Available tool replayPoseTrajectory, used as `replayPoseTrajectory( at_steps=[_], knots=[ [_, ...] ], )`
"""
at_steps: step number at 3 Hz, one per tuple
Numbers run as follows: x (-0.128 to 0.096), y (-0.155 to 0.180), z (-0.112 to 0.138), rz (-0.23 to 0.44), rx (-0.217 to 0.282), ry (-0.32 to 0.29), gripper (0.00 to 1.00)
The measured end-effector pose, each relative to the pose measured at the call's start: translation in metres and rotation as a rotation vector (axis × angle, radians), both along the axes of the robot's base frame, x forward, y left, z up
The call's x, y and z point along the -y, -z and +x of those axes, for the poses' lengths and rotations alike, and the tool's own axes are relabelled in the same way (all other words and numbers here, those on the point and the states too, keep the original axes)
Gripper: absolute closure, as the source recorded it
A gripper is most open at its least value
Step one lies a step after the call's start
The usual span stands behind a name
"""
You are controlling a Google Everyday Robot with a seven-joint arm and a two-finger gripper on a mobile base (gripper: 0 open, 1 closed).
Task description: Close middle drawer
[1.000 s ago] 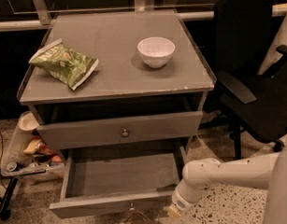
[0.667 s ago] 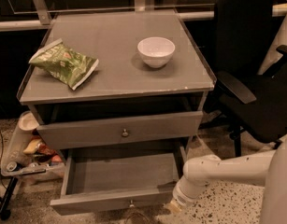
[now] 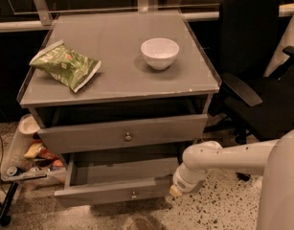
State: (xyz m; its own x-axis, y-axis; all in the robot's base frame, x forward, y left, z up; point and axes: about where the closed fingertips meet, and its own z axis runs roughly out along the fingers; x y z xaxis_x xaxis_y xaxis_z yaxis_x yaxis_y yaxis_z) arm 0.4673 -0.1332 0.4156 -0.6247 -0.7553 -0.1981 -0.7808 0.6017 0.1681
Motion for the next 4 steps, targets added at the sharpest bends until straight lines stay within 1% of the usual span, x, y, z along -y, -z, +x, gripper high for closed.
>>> replayPoseTrajectory(
  at_steps=[1,2,3,4],
  knots=[
    [0.000,0.000,0.000,0.000,0.001,0.000,1.00],
    [0.000,0.008,-0.001,0.025,-0.018,0.013,1.00],
    [0.009,0.005,0.023,0.027,0.031,0.078,1.00],
    [0.024,-0.010,0.064,0.017,0.120,0.174,1.00]
  ],
)
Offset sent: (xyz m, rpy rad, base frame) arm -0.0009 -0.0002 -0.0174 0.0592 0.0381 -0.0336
